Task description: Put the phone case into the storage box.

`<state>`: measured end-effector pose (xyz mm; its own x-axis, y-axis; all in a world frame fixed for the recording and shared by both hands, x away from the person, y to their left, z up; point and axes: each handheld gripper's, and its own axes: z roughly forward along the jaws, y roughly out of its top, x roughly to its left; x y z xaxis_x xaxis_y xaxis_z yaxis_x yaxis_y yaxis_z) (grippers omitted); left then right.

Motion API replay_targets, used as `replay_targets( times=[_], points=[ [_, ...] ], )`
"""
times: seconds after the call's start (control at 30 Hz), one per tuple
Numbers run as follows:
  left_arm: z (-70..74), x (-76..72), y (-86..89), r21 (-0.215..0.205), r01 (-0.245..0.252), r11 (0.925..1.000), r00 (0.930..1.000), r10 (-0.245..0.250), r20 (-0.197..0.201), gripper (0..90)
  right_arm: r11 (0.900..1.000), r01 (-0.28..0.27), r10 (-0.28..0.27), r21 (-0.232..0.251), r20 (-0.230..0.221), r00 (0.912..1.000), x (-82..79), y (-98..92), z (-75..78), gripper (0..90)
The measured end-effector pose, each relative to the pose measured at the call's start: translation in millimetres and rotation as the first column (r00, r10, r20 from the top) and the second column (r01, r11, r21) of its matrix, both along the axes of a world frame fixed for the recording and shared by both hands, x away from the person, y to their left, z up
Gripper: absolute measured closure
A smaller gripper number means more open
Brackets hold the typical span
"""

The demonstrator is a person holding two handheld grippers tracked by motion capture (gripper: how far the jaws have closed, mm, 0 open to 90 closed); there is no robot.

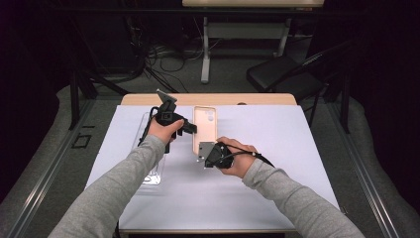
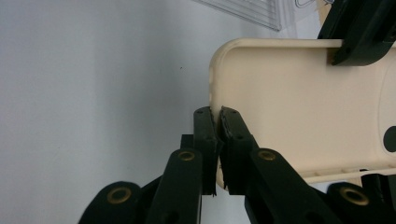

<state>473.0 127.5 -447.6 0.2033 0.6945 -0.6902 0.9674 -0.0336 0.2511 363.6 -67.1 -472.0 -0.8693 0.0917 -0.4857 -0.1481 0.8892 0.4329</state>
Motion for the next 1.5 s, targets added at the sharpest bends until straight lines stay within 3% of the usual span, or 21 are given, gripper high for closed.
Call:
replay_targets(
  times=[0.6, 0.93, 1.13, 1.33, 1.5],
  points=[
    [1.4, -0.4, 1.3, -0.003, -0.008, 1.0000, 0.9999, 0.008, 0.008, 81.7, 1.000, 0.018, -0.018, 0.021, -0.010, 0.9998, 1.3, -1.4, 1.5, 83.2],
    [2.2, -0.7, 2.8, -0.009, -0.010, 0.9999, 0.9997, 0.011, 0.022, 81.7, 0.998, 0.036, -0.035, 0.055, -0.011, 0.9993, 2.1, -4.4, 4.8, 70.7],
    [2.9, -1.0, 7.5, -0.032, -0.024, 0.9992, 0.9989, 0.025, 0.038, 81.7, 0.990, 0.079, -0.076, 0.114, -0.026, 0.9967, 2.3, -11.3, 9.6, 61.5],
    [2.4, -2.6, 14.6, -0.045, -0.041, 0.9981, 0.9954, 0.045, 0.085, 81.7, 0.981, 0.099, -0.097, 0.169, -0.024, 0.9950, 1.9, -19.1, 14.6, 58.7],
    [-0.5, -3.8, 18.1, -0.060, -0.046, 0.9972, 0.9941, 0.051, 0.095, 81.7, 0.970, 0.143, -0.135, 0.196, -0.057, 0.9892, 3.9, -26.9, 17.8, 56.3]
  ],
)
